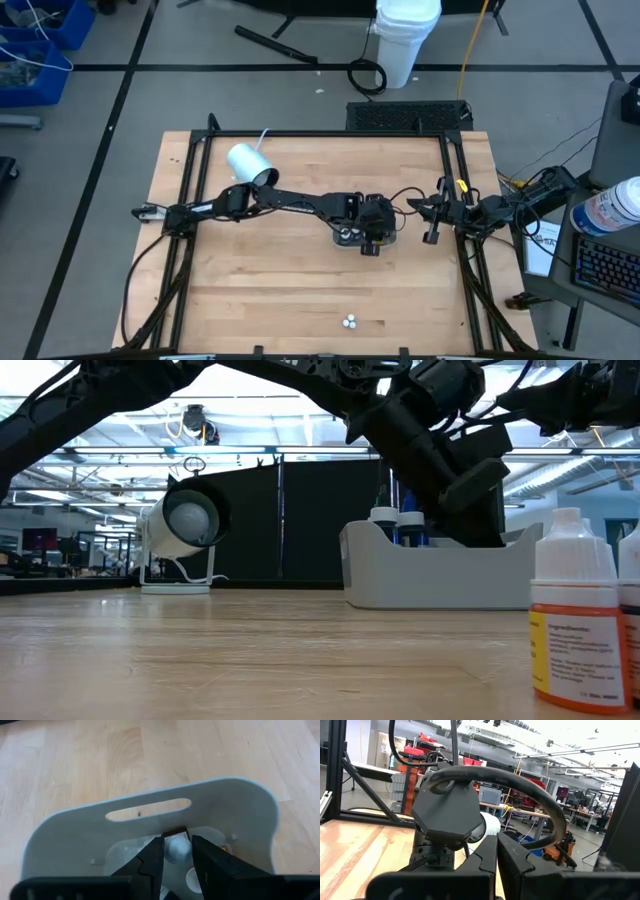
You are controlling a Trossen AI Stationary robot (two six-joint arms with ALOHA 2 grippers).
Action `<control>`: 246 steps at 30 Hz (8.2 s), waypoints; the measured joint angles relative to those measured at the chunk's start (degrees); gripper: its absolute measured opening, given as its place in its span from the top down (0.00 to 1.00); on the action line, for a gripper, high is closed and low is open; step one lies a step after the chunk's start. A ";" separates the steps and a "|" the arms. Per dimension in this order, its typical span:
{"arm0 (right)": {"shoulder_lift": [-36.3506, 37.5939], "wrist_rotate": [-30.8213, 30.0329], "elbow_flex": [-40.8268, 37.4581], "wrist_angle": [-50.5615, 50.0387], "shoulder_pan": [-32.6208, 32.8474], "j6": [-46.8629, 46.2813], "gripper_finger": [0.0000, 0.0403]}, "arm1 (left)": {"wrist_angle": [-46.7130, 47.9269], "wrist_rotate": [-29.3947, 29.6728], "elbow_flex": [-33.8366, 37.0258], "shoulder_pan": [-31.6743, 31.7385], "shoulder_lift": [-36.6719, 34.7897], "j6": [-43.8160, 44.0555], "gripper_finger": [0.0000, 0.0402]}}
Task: Pick & Place food coloring
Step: Put the small blue food coloring bottle into the gray bin, then put the small yellow food coloring bottle into the gray bin
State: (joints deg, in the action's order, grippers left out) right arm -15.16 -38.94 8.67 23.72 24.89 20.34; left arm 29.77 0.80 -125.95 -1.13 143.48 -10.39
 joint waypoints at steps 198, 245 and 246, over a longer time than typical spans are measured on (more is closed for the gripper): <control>-89.83 36.02 39.24 6.96 10.05 -11.40 0.68 | -84.42 2.14 99.10 -5.40 -61.07 8.76 0.88; -95.14 35.95 37.55 17.49 10.40 -11.74 0.89 | -84.27 2.17 99.10 -5.40 -61.07 8.73 0.88; -95.06 35.95 37.55 17.42 10.40 -11.74 0.89 | -84.27 2.18 99.10 -5.40 -61.07 8.72 0.88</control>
State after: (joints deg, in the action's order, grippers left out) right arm -110.22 -2.98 46.22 41.13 35.29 8.60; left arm -54.50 2.98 -26.85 -6.52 82.41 -1.67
